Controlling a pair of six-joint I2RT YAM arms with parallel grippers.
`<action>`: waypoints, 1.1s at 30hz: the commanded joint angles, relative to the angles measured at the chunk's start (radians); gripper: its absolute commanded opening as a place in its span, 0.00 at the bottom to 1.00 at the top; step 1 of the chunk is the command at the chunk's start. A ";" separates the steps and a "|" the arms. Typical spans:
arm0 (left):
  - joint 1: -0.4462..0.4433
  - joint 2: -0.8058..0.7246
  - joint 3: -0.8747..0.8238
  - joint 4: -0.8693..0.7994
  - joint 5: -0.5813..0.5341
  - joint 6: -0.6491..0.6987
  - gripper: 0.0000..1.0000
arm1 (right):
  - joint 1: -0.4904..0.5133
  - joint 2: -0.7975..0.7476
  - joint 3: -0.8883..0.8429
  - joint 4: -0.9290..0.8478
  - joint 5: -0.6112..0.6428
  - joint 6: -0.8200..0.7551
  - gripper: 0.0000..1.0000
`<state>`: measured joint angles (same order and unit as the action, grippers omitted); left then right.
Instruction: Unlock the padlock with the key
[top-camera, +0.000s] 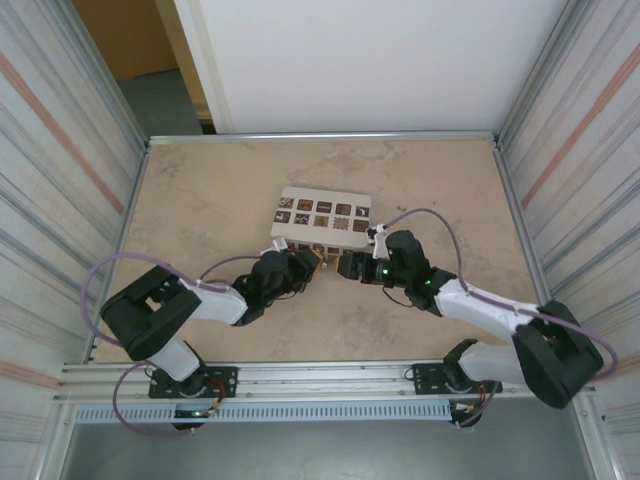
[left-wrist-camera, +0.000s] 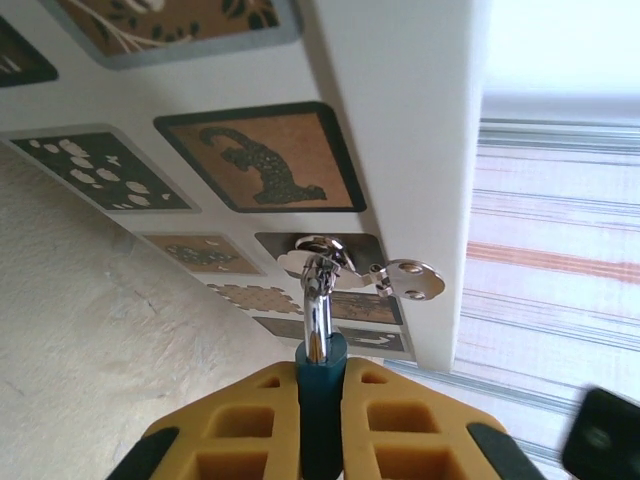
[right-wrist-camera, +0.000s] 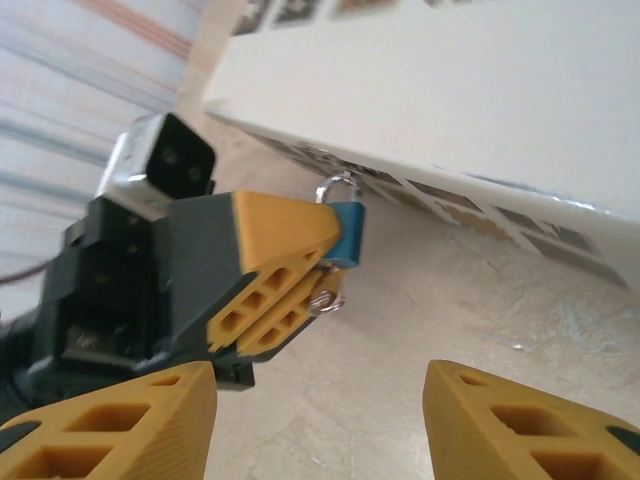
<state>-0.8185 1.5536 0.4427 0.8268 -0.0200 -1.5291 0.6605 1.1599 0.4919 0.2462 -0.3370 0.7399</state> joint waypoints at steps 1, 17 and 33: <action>0.004 -0.083 0.057 -0.147 0.010 0.034 0.00 | 0.044 -0.119 0.028 -0.181 0.097 -0.303 0.62; 0.004 -0.234 0.140 -0.516 0.011 -0.101 0.00 | 0.349 -0.343 -0.055 -0.175 0.574 -1.200 0.64; 0.005 -0.201 0.158 -0.488 0.046 -0.115 0.00 | 0.448 0.032 -0.015 0.135 0.708 -1.348 0.44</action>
<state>-0.8185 1.3537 0.5694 0.2901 0.0170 -1.6295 1.1004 1.1519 0.4465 0.2687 0.3515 -0.5854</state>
